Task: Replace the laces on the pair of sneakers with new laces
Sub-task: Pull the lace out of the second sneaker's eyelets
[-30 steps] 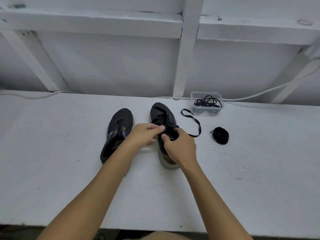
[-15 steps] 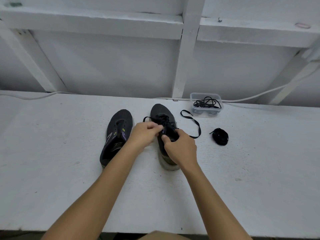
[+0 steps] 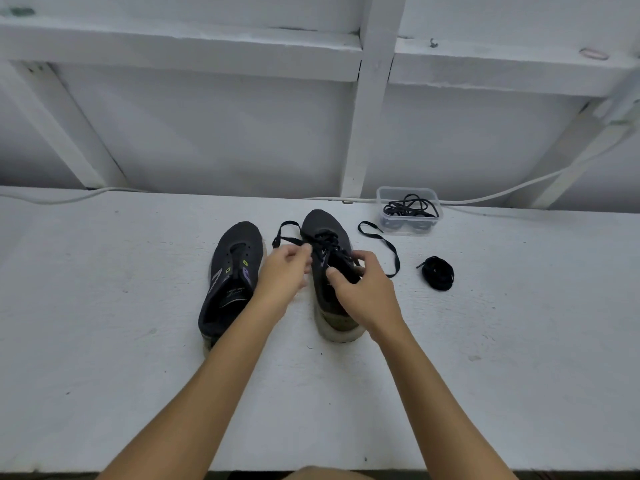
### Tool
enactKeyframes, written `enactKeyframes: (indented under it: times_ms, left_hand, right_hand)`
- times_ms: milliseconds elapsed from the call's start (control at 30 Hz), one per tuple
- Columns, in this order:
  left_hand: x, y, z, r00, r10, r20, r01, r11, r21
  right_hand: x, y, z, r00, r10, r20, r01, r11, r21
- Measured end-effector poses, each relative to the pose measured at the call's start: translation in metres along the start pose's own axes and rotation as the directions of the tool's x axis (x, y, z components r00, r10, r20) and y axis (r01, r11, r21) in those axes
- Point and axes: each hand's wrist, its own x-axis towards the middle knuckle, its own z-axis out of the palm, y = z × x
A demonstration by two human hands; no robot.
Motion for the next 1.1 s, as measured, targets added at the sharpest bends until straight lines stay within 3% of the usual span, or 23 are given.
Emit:
enactKeyframes:
  times_ms: [67,267,400,600,800,967,1033,1100]
  left_hand:
    - [-0.001,-0.006,0.000,0.996,0.031,0.088,-0.035,0.998,0.047]
    - [-0.002,-0.003,-0.002,0.987,0.065,0.148,-0.078,0.993,0.083]
    - [0.002,-0.004,-0.003,0.989,0.025,0.146,-0.042,0.993,0.110]
    - [0.002,-0.005,-0.002,0.989,0.022,0.145,-0.036,0.995,0.096]
    - [0.000,-0.004,-0.001,0.986,0.074,0.147,-0.098,0.982,0.164]
    - [0.003,-0.004,-0.004,0.990,0.092,0.102,-0.109,0.978,0.180]
    - [0.005,-0.003,-0.004,0.995,0.094,0.027,-0.096,0.986,0.138]
    - [0.000,0.001,-0.002,0.998,0.048,-0.040,-0.045,0.997,0.057]
  right_hand:
    - [0.002,0.002,-0.008,1.000,-0.016,0.025,0.015,0.999,0.052]
    - [0.015,0.001,-0.010,0.976,-0.217,0.023,0.217,0.955,-0.201]
    - [0.026,-0.009,-0.011,0.975,-0.191,0.116,0.223,0.869,-0.442]
    - [0.043,-0.010,-0.001,0.962,-0.225,0.152,0.271,0.803,-0.531]
    - [0.056,-0.002,0.007,0.956,-0.218,0.194,0.287,0.828,-0.481]
    - [0.058,-0.004,0.016,0.962,-0.232,0.140,0.271,0.846,-0.459]
    - [0.054,-0.004,0.011,0.957,-0.260,0.126,0.288,0.877,-0.384]
    - [0.049,-0.001,0.003,0.969,-0.229,0.096,0.244,0.951,-0.191]
